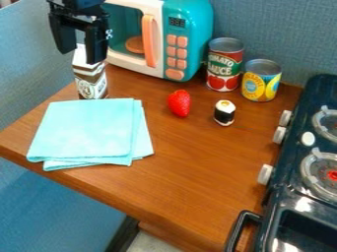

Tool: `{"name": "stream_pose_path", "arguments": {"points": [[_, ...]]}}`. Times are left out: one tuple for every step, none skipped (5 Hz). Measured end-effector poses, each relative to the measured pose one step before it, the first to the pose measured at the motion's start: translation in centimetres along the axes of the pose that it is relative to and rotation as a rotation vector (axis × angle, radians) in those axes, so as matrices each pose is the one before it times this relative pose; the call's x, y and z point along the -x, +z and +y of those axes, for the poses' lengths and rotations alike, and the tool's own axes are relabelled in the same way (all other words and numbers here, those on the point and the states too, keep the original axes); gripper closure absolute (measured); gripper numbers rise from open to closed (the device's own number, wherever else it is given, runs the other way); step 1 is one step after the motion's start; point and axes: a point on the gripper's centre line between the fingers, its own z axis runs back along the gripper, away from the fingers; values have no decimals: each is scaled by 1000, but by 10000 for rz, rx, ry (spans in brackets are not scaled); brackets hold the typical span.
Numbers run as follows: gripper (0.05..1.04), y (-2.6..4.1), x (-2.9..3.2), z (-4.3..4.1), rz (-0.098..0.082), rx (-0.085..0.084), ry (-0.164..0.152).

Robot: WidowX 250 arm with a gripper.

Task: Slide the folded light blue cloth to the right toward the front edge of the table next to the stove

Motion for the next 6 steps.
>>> {"name": "stream_pose_path", "arguments": {"points": [[79,-1270,118,-118,352,153,-11],[79,-1175,-370,189,-507,475,476],[79,-1642,68,1105,-187,-377,1020],[79,-3090,196,315,39,-221,314],[79,-2878,-159,710,430,-331,112],[79,-2208,357,755,740,-541,448]]}}
